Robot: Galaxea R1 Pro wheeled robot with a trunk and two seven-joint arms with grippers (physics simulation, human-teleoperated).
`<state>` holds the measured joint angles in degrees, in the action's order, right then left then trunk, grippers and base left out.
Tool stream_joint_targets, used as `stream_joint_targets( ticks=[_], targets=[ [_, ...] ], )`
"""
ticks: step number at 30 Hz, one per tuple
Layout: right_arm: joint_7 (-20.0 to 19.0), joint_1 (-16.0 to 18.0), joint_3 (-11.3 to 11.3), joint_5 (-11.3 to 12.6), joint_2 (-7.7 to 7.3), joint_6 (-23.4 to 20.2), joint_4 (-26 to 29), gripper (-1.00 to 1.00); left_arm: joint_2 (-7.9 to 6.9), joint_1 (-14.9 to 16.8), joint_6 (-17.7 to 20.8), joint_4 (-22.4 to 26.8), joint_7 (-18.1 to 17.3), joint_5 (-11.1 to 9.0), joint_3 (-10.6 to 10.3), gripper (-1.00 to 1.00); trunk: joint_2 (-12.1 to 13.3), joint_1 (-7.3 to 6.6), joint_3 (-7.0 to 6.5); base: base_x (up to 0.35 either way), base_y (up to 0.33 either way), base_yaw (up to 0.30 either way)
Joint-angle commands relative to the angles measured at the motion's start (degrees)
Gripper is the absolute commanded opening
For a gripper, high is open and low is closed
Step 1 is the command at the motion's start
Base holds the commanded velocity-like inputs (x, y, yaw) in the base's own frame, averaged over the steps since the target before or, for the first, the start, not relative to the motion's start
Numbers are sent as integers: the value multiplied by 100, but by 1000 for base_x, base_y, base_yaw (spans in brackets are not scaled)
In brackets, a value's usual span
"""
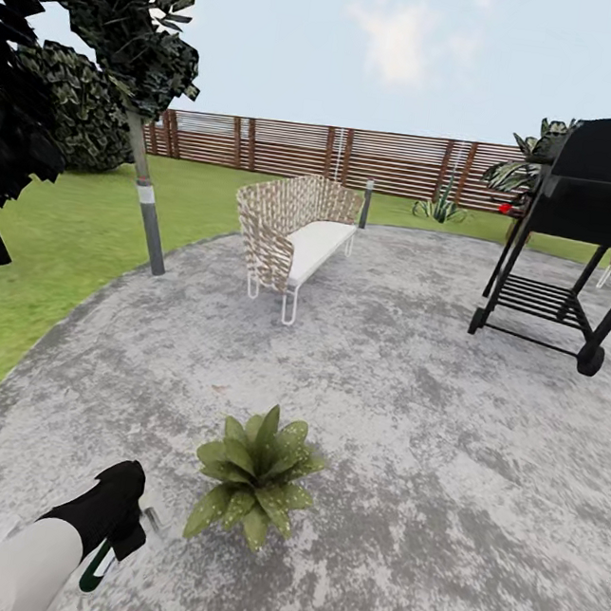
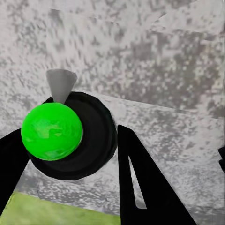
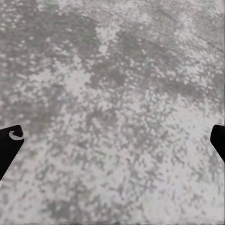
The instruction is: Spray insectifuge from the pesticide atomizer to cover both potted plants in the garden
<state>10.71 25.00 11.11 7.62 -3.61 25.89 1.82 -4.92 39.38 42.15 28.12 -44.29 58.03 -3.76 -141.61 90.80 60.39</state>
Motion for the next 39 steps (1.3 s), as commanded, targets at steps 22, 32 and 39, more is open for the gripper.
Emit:
stream_joint_targets(
  ticks=[22,32,39],
  targets=[
    [10,5,49,62,0,21,-6,100,131,-1,-5,9,-62,51,-56,-100,-2,-1,5,-22,131,-287],
    [10,5,58,55,-6,21,-15,100,132,-1,-5,9,-62,51,-47,-100,-2,-1,5,0,300,-15],
    [10,5,58,55,0,21,-7,100,132,-1,-3,9,-62,48,-41,-100,-2,-1,5,53,303,-5]
  ],
)
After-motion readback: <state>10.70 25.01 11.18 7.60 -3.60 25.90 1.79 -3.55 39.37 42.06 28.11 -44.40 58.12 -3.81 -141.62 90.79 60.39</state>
